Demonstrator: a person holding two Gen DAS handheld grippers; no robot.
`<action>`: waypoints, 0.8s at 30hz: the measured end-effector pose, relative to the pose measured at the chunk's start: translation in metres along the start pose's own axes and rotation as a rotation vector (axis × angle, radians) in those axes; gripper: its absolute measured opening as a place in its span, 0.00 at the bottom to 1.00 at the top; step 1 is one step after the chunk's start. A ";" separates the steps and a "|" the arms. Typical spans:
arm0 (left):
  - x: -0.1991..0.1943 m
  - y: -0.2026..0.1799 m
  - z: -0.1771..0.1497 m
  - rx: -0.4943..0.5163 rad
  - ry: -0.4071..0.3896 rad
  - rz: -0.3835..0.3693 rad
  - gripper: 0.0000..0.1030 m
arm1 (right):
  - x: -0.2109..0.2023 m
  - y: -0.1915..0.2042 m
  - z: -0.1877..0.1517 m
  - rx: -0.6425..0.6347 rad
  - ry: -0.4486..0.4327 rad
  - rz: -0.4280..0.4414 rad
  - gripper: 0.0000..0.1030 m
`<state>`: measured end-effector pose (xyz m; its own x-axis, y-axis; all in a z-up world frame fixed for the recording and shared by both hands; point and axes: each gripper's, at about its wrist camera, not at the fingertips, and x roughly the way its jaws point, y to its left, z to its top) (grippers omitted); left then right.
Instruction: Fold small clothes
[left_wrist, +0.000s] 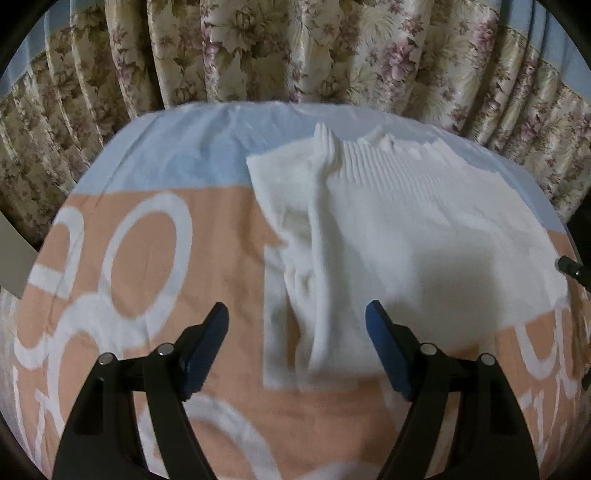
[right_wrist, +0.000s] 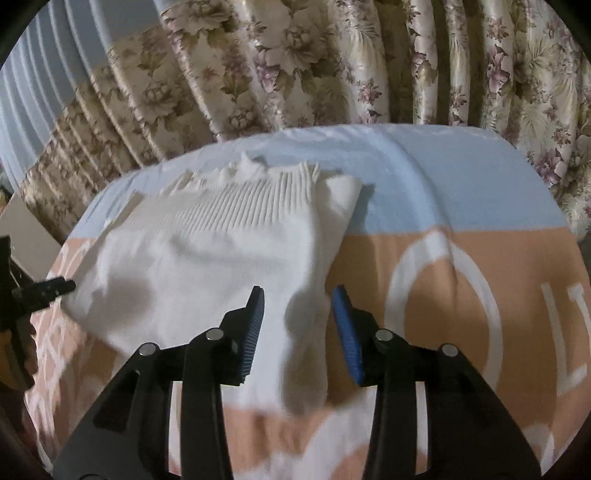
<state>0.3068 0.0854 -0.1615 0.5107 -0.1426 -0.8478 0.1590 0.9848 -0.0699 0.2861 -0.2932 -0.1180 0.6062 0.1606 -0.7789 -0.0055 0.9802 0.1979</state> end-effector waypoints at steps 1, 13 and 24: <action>0.000 0.000 -0.003 0.001 0.007 -0.005 0.75 | -0.004 0.001 -0.008 -0.004 0.012 0.002 0.39; 0.002 -0.004 -0.018 0.012 0.034 -0.063 0.11 | -0.003 0.017 -0.031 -0.036 0.054 0.006 0.11; 0.002 -0.001 -0.023 0.020 0.049 -0.033 0.22 | 0.002 -0.005 -0.043 0.025 0.100 -0.024 0.13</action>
<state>0.2883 0.0860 -0.1750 0.4627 -0.1693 -0.8702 0.1925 0.9774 -0.0878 0.2530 -0.2931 -0.1465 0.5239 0.1491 -0.8386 0.0286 0.9809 0.1922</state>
